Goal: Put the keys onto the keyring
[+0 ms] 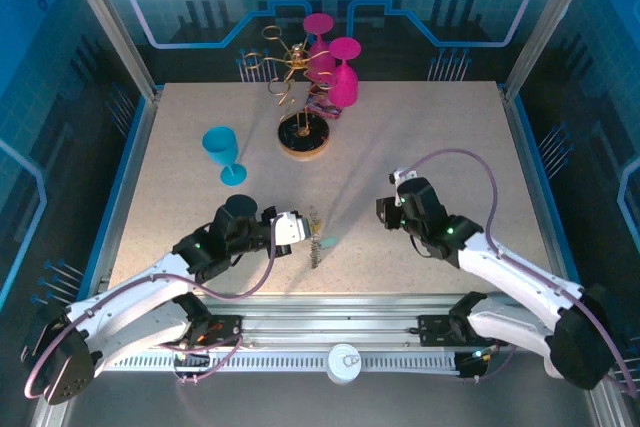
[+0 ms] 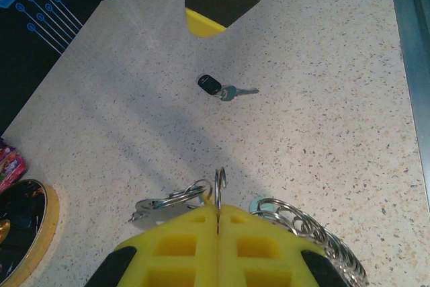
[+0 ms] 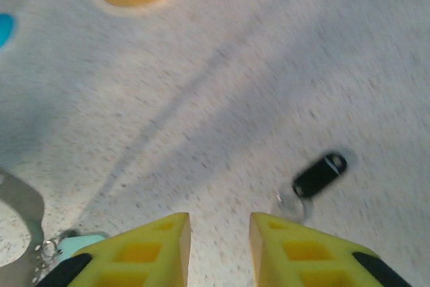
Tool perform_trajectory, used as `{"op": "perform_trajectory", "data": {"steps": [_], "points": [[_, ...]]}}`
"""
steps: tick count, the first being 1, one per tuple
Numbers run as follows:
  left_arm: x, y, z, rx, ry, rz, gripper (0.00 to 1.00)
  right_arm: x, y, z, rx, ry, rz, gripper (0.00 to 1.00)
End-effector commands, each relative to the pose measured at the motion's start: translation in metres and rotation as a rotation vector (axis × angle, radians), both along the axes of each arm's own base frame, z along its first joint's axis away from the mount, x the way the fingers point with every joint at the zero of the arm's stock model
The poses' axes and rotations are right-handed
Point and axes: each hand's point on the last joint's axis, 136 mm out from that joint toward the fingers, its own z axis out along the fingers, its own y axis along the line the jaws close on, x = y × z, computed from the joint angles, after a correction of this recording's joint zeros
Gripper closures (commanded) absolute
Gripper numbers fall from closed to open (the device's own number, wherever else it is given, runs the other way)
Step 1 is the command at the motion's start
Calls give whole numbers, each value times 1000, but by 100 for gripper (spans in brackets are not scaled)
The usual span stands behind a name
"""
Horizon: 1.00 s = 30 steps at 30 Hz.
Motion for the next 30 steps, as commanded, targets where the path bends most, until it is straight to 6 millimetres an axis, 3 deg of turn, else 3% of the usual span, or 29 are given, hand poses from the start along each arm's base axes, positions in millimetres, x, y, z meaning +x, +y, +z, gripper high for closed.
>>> {"op": "perform_trajectory", "data": {"steps": [1, 6, 13, 26, 30], "points": [[0, -5, 10, -27, -25, -14, 100, -26, -35, -42, -119, 288, -171, 64], [-2, -6, 9, -36, -9, -19, 100, -3, -21, -59, -221, 368, -110, 61], [-4, -5, 9, -37, -11, -25, 100, 26, -17, -76, -332, 424, -236, 56], [-6, -6, 9, -39, -5, -37, 100, 40, -10, -107, -362, 466, -258, 62], [-7, -6, 9, -39, -5, -39, 100, 40, -14, -111, -387, 470, -269, 68]]}}
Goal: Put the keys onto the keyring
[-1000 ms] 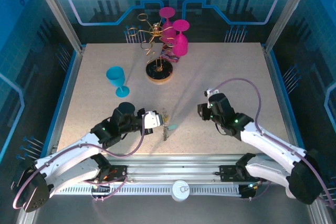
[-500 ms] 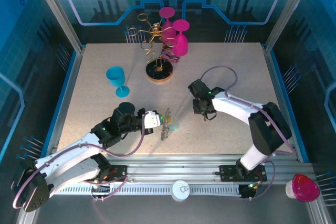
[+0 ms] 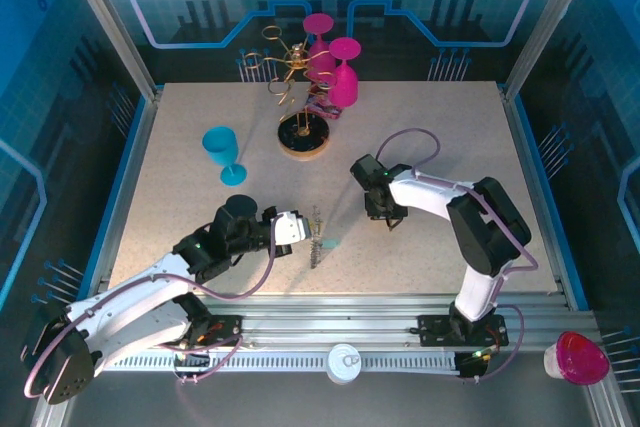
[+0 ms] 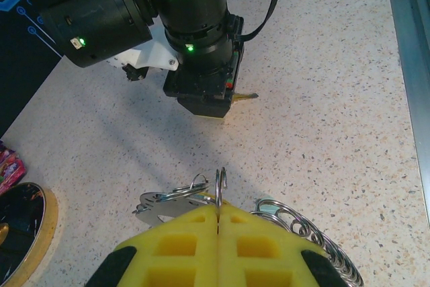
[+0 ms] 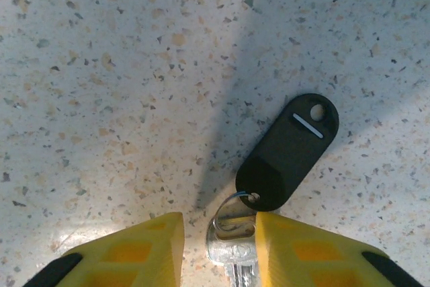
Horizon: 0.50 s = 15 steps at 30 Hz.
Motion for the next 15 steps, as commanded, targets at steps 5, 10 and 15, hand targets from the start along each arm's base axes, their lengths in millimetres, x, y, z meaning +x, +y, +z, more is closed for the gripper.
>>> {"op": "perform_trajectory", "data": {"steps": [5, 10, 15], "points": [[-6, -4, 7, -23, -9, -38, 100, 5, -10, -3, -76, -9, -23, 79], [-7, -4, 6, -21, -11, -38, 100, 6, -13, 6, -109, -28, -1, 94], [-6, -3, 6, -19, -12, -37, 100, 4, -5, 24, -112, -62, 72, 100]]}}
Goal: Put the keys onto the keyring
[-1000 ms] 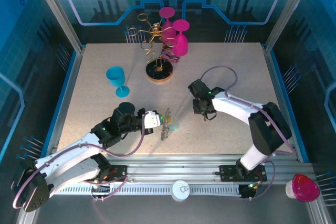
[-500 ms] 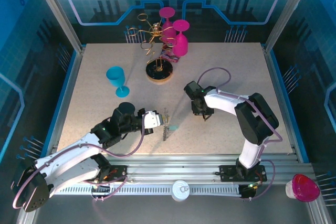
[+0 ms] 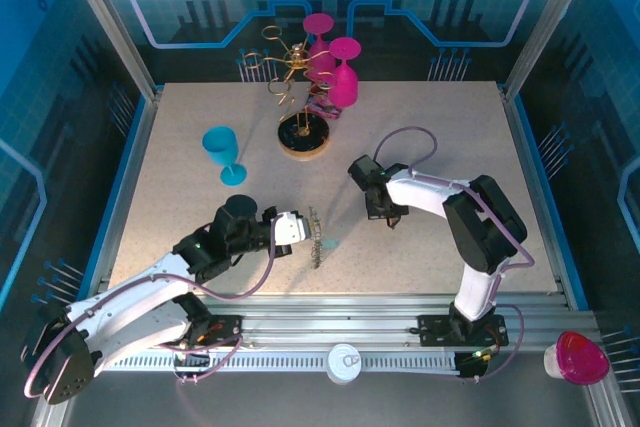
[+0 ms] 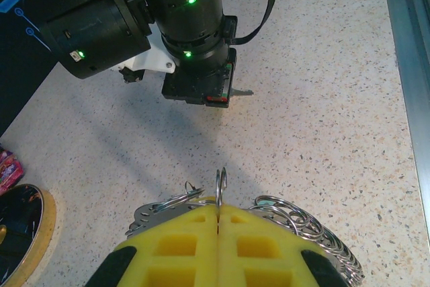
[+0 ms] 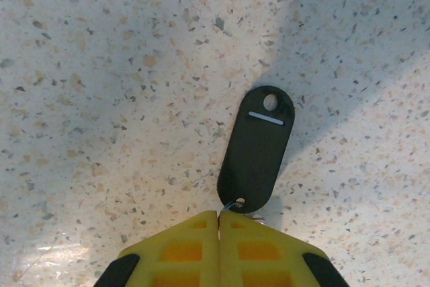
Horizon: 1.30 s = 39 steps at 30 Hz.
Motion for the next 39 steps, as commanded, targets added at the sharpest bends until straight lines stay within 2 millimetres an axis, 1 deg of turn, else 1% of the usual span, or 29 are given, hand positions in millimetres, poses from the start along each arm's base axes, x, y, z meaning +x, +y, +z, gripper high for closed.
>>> {"op": "perform_trajectory", "data": {"steps": [1, 4, 6, 9, 13, 17, 24, 29, 32, 39], "points": [[-6, -3, 6, -18, -13, -32, 100, -2, 9, 24, -7, -34, 74, 100], [-6, -3, 6, -17, -13, -35, 100, -9, 40, 33, 100, -33, 178, 100], [-6, -3, 6, -16, -12, -34, 100, -18, 64, 38, 220, -18, 238, 100], [-6, -3, 6, -17, -11, -34, 100, -26, 83, 40, 364, 2, 266, 100], [-7, -3, 5, -17, -8, -37, 100, -30, 79, 28, 455, 46, 229, 100], [-7, -3, 5, -16, -7, -37, 100, -32, 80, 16, 564, 92, 206, 100], [-7, -3, 3, -10, -3, -39, 100, -31, 73, 4, 555, 121, 191, 100], [-7, -3, 3, -9, -4, -39, 100, -31, 66, -3, 501, 142, 180, 92], [-7, -3, 2, -8, -3, -40, 100, -31, 64, -5, 490, 148, 179, 89], [-7, -4, 2, -9, 0, -41, 100, -32, 71, -3, 509, 149, 201, 79]]}}
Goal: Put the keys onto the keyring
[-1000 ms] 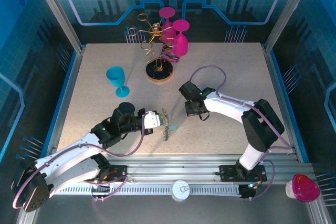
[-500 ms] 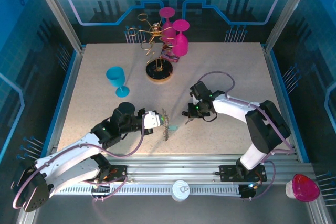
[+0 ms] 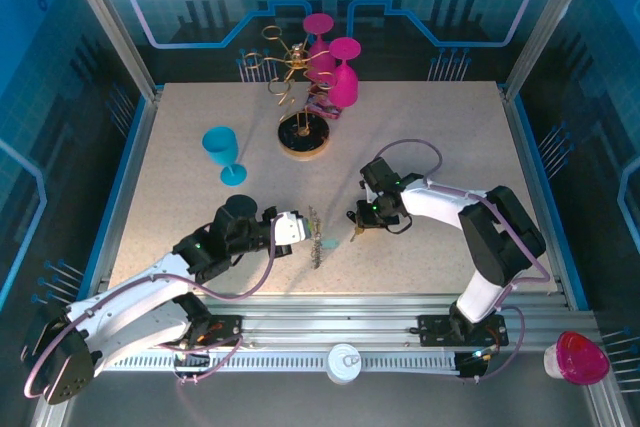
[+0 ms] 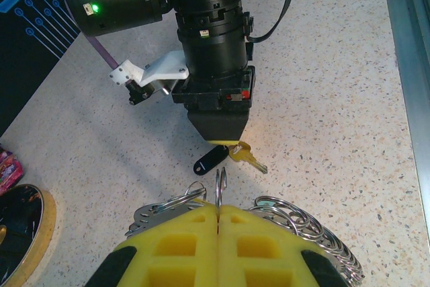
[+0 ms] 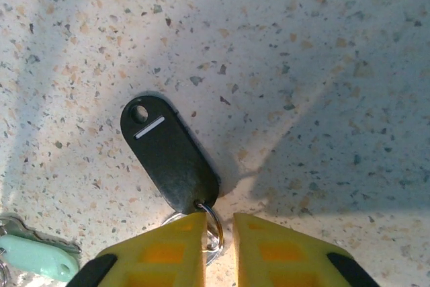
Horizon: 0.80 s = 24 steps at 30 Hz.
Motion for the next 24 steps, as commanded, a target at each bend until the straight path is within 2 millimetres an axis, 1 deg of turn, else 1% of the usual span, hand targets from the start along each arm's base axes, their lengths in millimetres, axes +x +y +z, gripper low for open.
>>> {"op": "perform_trajectory", "data": {"steps": [1, 6, 13, 19, 23, 24], "points": [[-7, -4, 3, -10, -2, -42, 100, 2, 4, 2, 4, 8, 11, 78], [-7, -4, 2, -9, 2, -43, 100, 3, 6, -2, 12, 17, 7, 77], [-8, -4, 2, -8, 0, -44, 100, 4, 9, -1, 27, 18, 7, 82], [-8, -4, 2, -7, 0, -44, 100, 5, 11, 1, 37, 14, 10, 90], [-8, -4, 1, -7, 2, -44, 100, 5, 12, 5, 45, 5, 13, 100], [-8, -3, 1, -5, 1, -44, 100, 5, 12, 7, 45, -2, 17, 100]]}}
